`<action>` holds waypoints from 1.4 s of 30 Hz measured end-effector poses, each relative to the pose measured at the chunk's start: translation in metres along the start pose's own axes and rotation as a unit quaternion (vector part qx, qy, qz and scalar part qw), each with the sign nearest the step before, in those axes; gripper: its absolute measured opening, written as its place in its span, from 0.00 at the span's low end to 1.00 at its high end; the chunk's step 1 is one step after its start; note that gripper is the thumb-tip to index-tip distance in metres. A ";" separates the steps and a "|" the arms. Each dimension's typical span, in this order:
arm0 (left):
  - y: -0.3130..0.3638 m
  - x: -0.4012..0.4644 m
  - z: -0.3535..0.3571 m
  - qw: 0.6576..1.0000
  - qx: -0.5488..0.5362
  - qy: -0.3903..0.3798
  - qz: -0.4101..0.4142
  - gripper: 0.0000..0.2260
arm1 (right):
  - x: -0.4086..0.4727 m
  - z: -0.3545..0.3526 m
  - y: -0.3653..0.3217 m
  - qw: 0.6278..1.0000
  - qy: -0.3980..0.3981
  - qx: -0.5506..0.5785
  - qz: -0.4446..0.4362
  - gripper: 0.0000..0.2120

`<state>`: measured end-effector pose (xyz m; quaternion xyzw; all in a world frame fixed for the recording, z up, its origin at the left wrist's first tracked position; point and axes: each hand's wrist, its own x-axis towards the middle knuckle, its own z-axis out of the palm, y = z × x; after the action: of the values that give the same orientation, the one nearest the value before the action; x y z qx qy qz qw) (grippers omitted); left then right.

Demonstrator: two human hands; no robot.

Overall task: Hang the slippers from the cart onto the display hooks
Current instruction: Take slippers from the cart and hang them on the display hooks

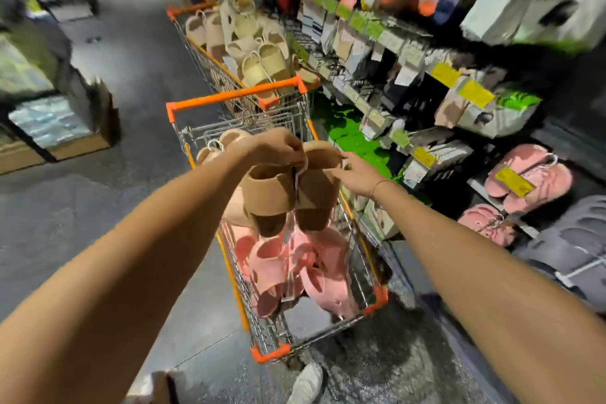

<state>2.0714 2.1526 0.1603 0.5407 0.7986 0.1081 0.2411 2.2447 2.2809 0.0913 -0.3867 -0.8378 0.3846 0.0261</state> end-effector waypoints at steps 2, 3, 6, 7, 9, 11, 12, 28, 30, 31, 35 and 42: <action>0.032 -0.013 -0.033 0.999 -0.007 0.041 0.022 0.09 | -0.025 -0.033 -0.005 0.995 0.024 0.098 -0.012 0.31; 0.050 -0.019 -0.050 0.997 -0.013 0.062 0.038 0.08 | -0.041 -0.052 -0.009 0.989 0.036 0.137 -0.036 0.35; 0.110 -0.031 -0.096 0.988 -0.016 0.122 0.098 0.07 | -0.081 -0.097 -0.006 0.977 0.085 0.178 -0.080 0.38; 0.135 -0.034 -0.109 0.983 -0.020 0.139 0.120 0.08 | -0.095 -0.111 -0.007 0.968 0.108 0.206 -0.094 0.36; 0.192 -0.040 -0.131 0.971 -0.030 0.168 0.169 0.10 | -0.116 -0.143 -0.003 0.940 0.174 0.263 -0.126 0.35; 0.251 -0.048 -0.147 0.956 -0.056 0.189 0.218 0.12 | -0.139 -0.178 -0.002 0.901 0.245 0.334 -0.128 0.34; 0.279 -0.053 -0.153 0.947 -0.070 0.195 0.247 0.12 | -0.156 -0.198 -0.002 0.886 0.268 0.356 -0.129 0.34; 0.684 -0.200 -0.162 0.727 -0.206 0.127 0.643 0.13 | -0.549 -0.436 0.013 0.698 0.672 0.209 -0.132 0.31; 0.717 -0.221 -0.158 0.693 -0.233 0.116 0.672 0.14 | -0.588 -0.448 0.010 0.666 0.714 0.177 -0.125 0.30; 0.732 -0.227 -0.156 0.675 -0.248 0.120 0.684 0.14 | -0.605 -0.453 0.008 0.652 0.733 0.157 -0.118 0.30; 0.768 -0.235 -0.153 0.642 -0.282 0.157 0.695 0.11 | -0.643 -0.473 0.003 0.598 0.790 0.096 -0.100 0.29; 0.763 -0.221 -0.163 0.656 -0.308 0.259 0.638 0.19 | -0.620 -0.505 -0.001 0.554 0.813 0.131 -0.122 0.30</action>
<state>2.6749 2.2637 0.6909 0.7622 0.2081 0.6109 0.0494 2.8500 2.1818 0.6043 -0.4210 -0.4404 0.0054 0.7930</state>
